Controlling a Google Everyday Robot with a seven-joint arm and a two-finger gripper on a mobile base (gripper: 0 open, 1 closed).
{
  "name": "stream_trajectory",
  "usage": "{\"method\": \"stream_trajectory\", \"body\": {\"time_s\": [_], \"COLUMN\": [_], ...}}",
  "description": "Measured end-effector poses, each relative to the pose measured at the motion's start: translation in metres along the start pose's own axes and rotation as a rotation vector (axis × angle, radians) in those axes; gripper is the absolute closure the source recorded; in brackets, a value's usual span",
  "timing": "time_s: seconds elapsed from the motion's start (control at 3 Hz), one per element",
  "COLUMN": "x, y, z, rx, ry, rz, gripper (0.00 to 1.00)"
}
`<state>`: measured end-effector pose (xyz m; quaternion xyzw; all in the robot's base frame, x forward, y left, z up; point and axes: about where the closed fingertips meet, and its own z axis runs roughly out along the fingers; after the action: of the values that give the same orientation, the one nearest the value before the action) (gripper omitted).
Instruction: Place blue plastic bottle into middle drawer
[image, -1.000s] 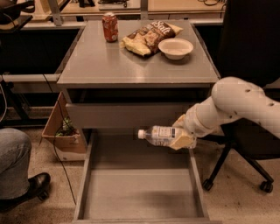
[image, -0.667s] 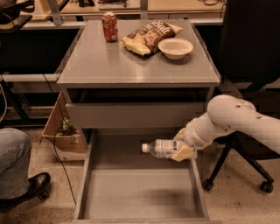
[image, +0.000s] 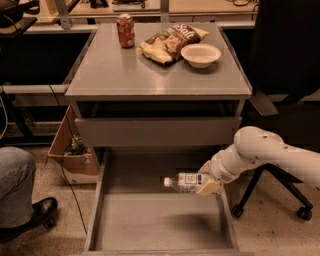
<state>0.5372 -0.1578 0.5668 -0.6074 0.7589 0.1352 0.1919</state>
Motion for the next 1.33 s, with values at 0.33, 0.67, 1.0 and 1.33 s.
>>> {"method": "stream_trajectory", "body": {"time_s": [0.33, 0.67, 1.0, 1.33], "x": [0.003, -0.008, -0.018, -0.023], "y": [0.002, 0.002, 0.002, 0.004], "z": [0.002, 0.035, 0.087, 0.132], "rx": [0.007, -0.005, -0.031, -0.053], "ry": [-0.020, -0.092, -0.173, -0.235], "rz": [0.017, 0.029, 0.057, 0.093], "gripper": [1.00, 1.00, 1.00, 1.00]}}
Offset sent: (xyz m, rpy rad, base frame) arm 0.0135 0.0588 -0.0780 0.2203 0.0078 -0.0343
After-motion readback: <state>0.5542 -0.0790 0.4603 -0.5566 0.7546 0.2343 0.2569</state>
